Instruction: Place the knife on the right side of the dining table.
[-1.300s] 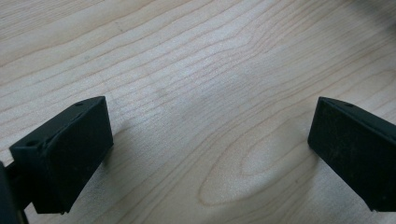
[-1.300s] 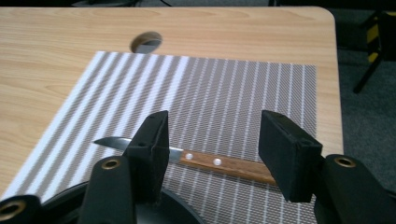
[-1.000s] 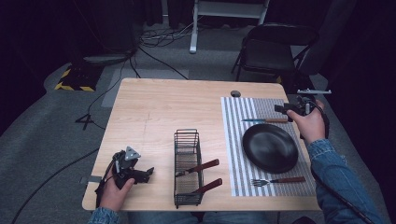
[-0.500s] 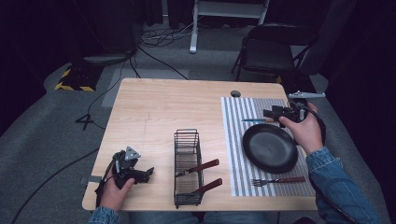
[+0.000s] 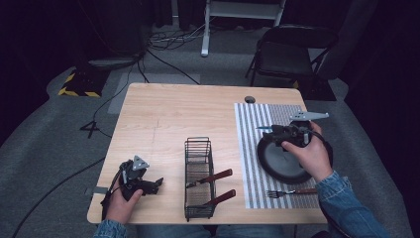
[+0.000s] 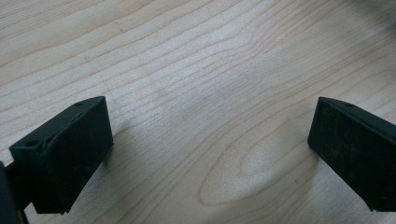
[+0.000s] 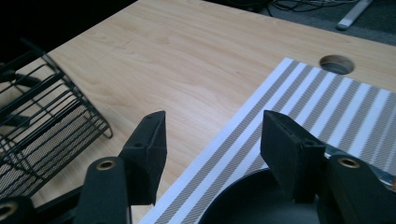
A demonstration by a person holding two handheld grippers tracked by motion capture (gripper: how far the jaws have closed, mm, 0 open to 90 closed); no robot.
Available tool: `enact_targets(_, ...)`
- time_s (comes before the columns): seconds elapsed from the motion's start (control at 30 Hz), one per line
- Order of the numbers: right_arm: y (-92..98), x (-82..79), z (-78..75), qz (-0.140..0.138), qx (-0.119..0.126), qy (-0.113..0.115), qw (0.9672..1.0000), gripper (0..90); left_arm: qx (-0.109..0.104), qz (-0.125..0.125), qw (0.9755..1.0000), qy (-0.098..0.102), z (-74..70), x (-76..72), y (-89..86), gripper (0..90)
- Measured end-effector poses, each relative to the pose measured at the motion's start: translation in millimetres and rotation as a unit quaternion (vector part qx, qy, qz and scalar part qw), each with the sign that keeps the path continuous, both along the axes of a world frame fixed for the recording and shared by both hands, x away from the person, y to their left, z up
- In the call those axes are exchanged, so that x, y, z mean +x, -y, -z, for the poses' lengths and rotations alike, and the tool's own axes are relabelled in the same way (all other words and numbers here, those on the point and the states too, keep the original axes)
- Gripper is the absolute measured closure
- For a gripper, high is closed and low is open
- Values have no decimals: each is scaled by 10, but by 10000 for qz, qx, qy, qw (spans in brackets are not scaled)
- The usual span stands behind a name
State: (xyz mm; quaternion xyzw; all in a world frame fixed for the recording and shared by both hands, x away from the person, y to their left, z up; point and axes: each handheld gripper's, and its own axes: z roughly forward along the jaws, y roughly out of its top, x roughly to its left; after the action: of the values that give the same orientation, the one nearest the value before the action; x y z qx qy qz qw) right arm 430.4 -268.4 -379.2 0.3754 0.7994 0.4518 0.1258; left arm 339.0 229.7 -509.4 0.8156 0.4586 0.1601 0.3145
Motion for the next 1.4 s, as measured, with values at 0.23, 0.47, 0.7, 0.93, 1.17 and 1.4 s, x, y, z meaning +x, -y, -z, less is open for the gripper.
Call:
enact_targets(0.23, -160, -162, 277, -185, -51, -64, 9998, 412, -6, -2, 10000, -4, 0, -1, 1, 1)
enact_targets(0.47, -384, -277, 580, -468, -99, -252, 9985, 413, -4, 0, 10000, -5, 0, 0, 0, 2)
enact_targets(0.7, -631, -402, 851, -724, -227, -343, 9965, 412, -3, -1, 10000, -4, 0, 0, 0, 2)
enact_targets(0.93, -794, -517, 1061, -841, -458, -270, 9950, 408, -6, 1, 10000, 1, 1, 0, 0, 2)
enact_targets(1.17, -928, -651, 1166, -900, -748, -103, 9931, 397, -4, 0, 10000, -4, 0, 0, 0, 1)
enact_targets(1.4, -1022, -759, 1272, -861, -982, 167, 9913, 322, -6, 3, 10000, 0, 1, 0, 0, 2)
